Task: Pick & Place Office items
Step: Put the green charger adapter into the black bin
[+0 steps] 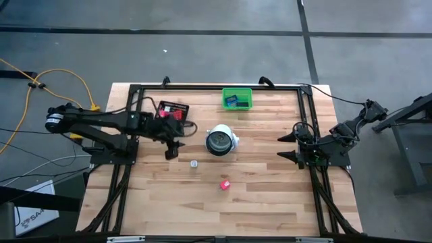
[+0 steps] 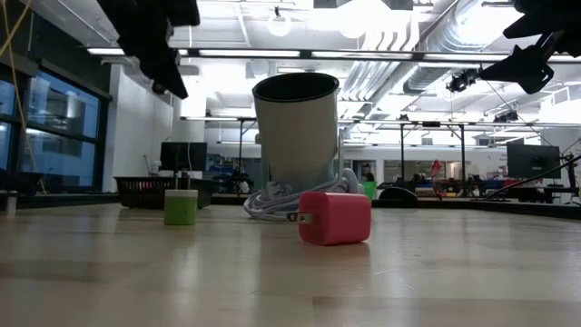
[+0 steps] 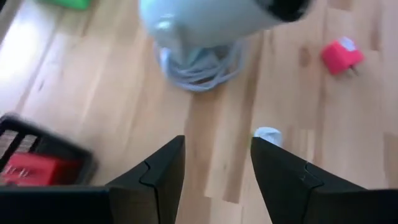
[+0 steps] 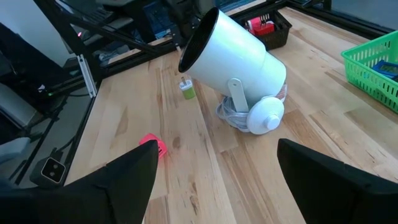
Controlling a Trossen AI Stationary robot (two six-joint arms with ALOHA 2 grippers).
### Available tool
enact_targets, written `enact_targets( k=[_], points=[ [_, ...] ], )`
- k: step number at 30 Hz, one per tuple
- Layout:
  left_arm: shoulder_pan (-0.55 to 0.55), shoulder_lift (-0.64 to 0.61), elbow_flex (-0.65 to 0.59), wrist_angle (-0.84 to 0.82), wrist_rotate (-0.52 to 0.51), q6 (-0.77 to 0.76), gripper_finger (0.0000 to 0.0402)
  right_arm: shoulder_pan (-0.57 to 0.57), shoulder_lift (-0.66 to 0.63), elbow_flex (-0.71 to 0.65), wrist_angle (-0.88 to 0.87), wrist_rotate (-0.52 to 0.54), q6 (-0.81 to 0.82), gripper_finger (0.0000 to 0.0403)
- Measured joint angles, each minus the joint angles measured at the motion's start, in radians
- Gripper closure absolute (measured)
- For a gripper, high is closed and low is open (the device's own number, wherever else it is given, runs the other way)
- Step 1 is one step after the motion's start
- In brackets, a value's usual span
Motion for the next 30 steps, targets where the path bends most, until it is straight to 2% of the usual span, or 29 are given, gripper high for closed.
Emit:
enact_targets(
  k=[9, 17, 23, 30],
  points=[
    [-0.199, 0.055, 0.001, 0.034, -0.095, -0.085, 0.0224, 0.000, 0.000, 0.000, 0.000, 0.000, 0.000, 0.0086],
    [-0.354, 0.151, 0.001, 0.047, -0.226, -0.158, 0.0224, 0.000, 0.000, 0.000, 0.000, 0.000, 0.000, 0.0086],
    [-0.383, 0.248, 0.000, 0.077, -0.238, -0.184, 0.0224, 0.000, 0.000, 0.000, 0.000, 0.000, 0.000, 0.0086],
    [-0.351, 0.312, 0.000, 0.098, -0.249, -0.175, 0.0224, 0.000, 0.000, 0.000, 0.000, 0.000, 0.000, 0.0086]
  ],
)
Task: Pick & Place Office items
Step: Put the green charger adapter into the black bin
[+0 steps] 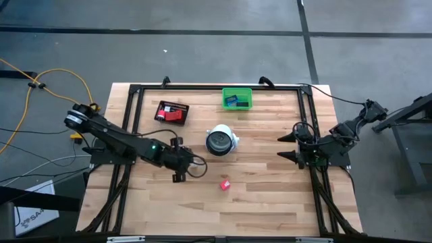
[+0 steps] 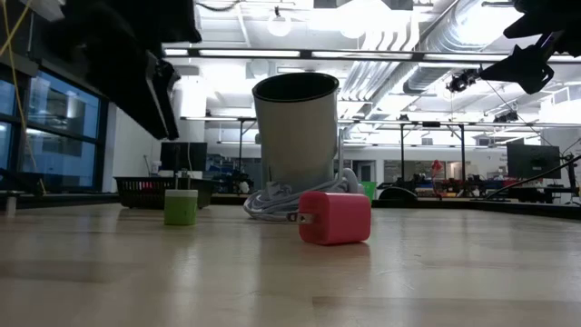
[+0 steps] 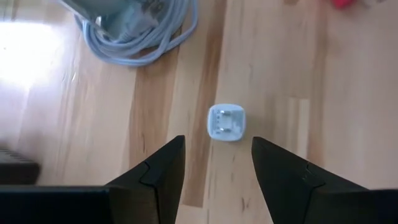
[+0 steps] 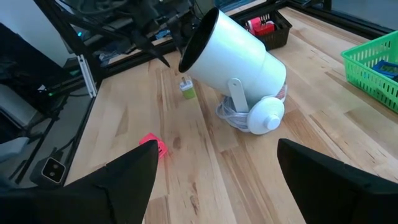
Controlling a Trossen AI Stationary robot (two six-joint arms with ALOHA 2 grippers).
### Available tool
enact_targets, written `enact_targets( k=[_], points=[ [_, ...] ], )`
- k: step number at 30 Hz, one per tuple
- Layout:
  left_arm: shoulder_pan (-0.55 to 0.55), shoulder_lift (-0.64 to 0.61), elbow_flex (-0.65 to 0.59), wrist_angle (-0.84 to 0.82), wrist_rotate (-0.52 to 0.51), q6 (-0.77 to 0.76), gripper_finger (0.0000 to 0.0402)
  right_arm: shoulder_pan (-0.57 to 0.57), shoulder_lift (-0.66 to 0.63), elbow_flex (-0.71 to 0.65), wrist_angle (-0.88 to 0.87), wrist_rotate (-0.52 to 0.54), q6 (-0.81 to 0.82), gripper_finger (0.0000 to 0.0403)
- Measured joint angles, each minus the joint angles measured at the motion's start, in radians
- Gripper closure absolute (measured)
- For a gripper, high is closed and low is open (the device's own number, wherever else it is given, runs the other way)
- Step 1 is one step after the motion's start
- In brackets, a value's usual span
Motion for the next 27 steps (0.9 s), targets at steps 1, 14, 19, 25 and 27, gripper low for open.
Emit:
enact_targets(
  k=[1, 14, 19, 25, 27],
  points=[
    [0.006, 0.010, 0.000, 0.005, 0.000, 0.000, 0.0224, 0.000, 0.000, 0.000, 0.000, 0.000, 0.000, 0.0086],
    [0.054, 0.088, -0.001, 0.058, 0.083, 0.046, 0.0224, 0.000, 0.000, 0.000, 0.000, 0.000, 0.000, 0.0086],
    [0.054, 0.096, -0.001, 0.061, 0.087, 0.079, 0.0224, 0.000, 0.000, 0.000, 0.000, 0.000, 0.000, 0.0086],
    [0.054, 0.124, -0.001, 0.074, 0.103, 0.090, 0.0224, 0.000, 0.000, 0.000, 0.000, 0.000, 0.000, 0.0086],
    [0.055, 0.129, -0.001, 0.084, 0.099, 0.094, 0.0224, 0.000, 0.000, 0.000, 0.000, 0.000, 0.000, 0.0086]
  ],
)
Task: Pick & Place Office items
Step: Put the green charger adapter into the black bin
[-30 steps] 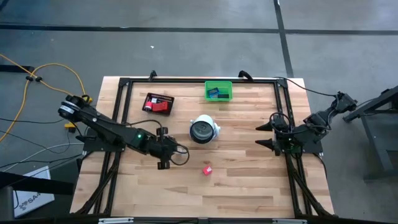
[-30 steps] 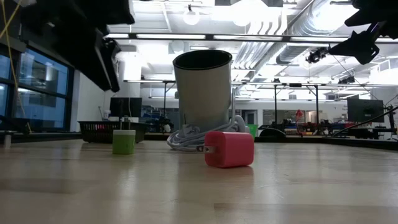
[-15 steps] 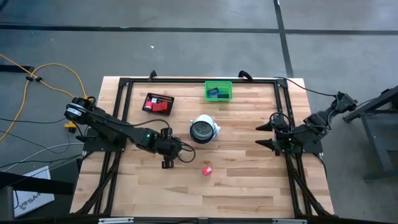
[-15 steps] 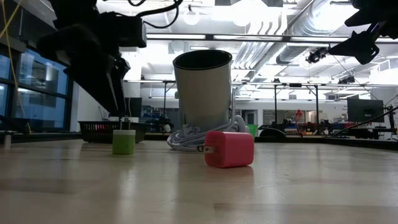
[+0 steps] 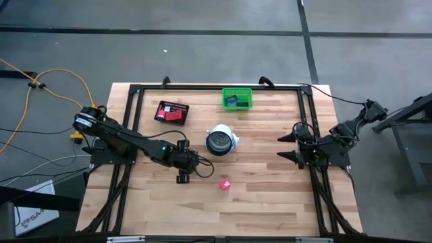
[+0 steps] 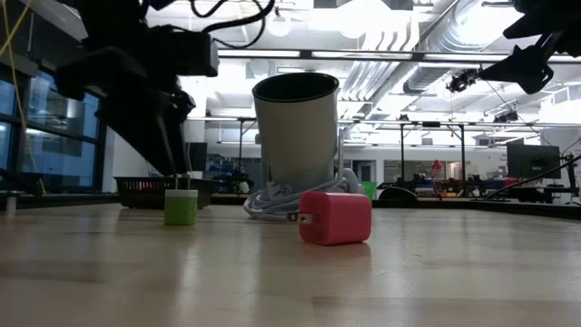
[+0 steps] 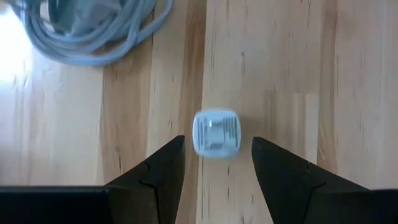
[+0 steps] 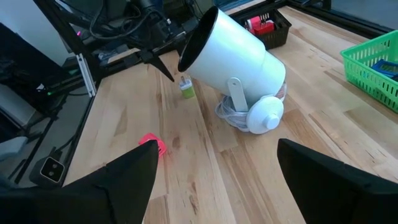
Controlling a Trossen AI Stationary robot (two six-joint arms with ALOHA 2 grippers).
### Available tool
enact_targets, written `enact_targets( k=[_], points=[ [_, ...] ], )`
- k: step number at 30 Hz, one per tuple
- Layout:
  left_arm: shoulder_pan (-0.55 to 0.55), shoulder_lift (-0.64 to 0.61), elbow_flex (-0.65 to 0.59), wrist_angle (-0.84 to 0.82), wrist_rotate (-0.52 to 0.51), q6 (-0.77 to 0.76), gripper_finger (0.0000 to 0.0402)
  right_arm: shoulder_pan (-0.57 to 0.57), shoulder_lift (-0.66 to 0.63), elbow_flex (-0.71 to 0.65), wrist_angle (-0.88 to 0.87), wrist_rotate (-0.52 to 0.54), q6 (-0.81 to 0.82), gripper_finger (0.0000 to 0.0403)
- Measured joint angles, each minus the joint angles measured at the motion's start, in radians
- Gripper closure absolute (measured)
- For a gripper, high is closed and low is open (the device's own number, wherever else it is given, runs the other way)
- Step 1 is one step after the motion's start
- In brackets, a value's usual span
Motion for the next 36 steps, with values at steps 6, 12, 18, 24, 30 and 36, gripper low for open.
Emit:
enact_targets(
  k=[6, 12, 18, 24, 30, 36],
  points=[
    [0.014, 0.028, -0.001, 0.016, 0.015, 0.003, 0.0224, 0.000, 0.000, 0.000, 0.000, 0.000, 0.000, 0.0086],
    [0.026, 0.051, -0.002, 0.036, 0.024, 0.003, 0.0224, 0.000, 0.000, 0.000, 0.000, 0.000, 0.000, 0.0086],
    [0.028, 0.081, -0.001, 0.053, 0.037, 0.002, 0.0224, 0.000, 0.000, 0.000, 0.000, 0.000, 0.000, 0.0086],
    [0.030, 0.093, -0.002, 0.071, 0.047, 0.001, 0.0224, 0.000, 0.000, 0.000, 0.000, 0.000, 0.000, 0.0086],
    [0.033, 0.093, -0.002, 0.069, 0.047, 0.004, 0.0224, 0.000, 0.000, 0.000, 0.000, 0.000, 0.000, 0.0086],
    [0.033, 0.093, -0.002, 0.069, 0.047, 0.014, 0.0224, 0.000, 0.000, 0.000, 0.000, 0.000, 0.000, 0.0086]
  ],
)
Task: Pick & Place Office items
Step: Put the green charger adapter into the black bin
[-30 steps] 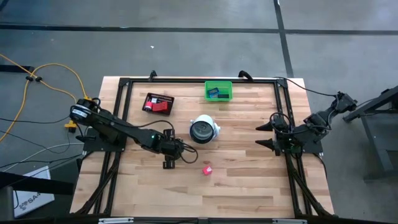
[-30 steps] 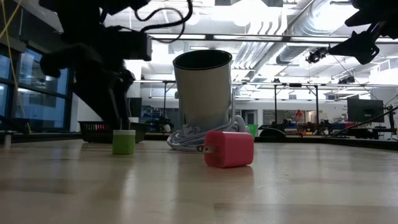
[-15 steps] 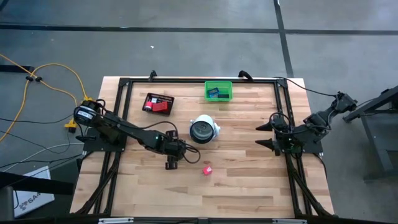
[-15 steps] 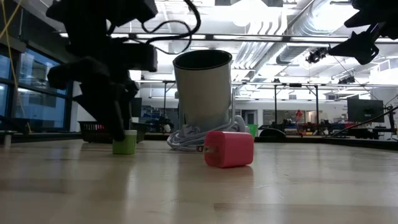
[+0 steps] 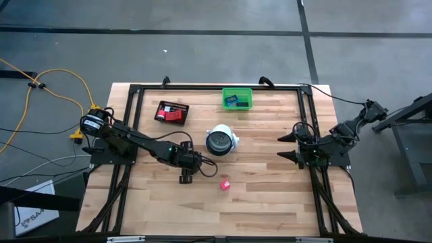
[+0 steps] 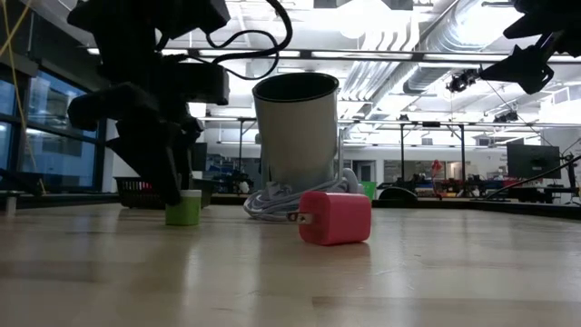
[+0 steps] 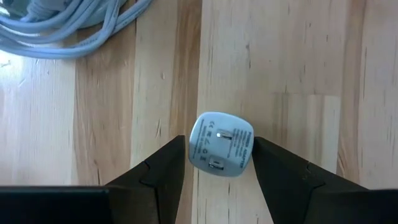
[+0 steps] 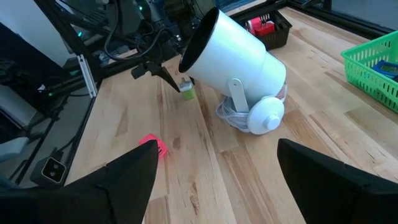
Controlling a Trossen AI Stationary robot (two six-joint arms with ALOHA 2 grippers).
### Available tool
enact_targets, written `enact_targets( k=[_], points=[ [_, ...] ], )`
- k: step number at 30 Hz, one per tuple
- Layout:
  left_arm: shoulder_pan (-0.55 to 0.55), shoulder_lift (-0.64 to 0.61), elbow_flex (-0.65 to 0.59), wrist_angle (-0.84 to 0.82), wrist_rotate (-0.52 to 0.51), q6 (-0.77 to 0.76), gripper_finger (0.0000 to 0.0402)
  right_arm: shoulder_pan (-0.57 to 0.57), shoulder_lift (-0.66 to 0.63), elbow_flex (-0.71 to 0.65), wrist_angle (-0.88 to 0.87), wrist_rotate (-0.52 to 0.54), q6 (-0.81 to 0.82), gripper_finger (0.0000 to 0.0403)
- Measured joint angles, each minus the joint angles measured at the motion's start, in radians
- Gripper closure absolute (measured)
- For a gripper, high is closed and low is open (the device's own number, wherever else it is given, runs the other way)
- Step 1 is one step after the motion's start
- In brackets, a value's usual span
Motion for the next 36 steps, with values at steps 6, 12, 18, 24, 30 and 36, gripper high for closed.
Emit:
enact_targets(
  k=[6, 12, 18, 24, 30, 36],
  points=[
    [0.000, 0.000, 0.000, 0.005, 0.000, 0.032, 0.0224, 0.000, 0.000, 0.000, 0.000, 0.000, 0.000, 0.0086],
    [0.000, 0.000, 0.000, 0.005, -0.001, 0.032, 0.0229, 0.000, 0.000, 0.000, 0.000, 0.000, 0.000, 0.0086],
    [0.000, -0.001, 0.000, 0.005, -0.001, 0.031, 0.0255, 0.000, 0.000, 0.000, 0.000, 0.000, 0.000, 0.0086],
    [0.000, -0.001, 0.000, 0.005, -0.002, 0.023, 0.0260, 0.000, 0.000, 0.000, 0.000, 0.000, 0.000, 0.0086],
    [0.000, -0.001, 0.000, 0.005, -0.002, 0.019, 0.0262, 0.000, 0.000, 0.000, 0.000, 0.000, 0.000, 0.0086],
    [0.000, -0.001, 0.000, 0.004, -0.002, 0.013, 0.0262, 0.000, 0.000, 0.000, 0.000, 0.000, 0.000, 0.0086]
  ],
)
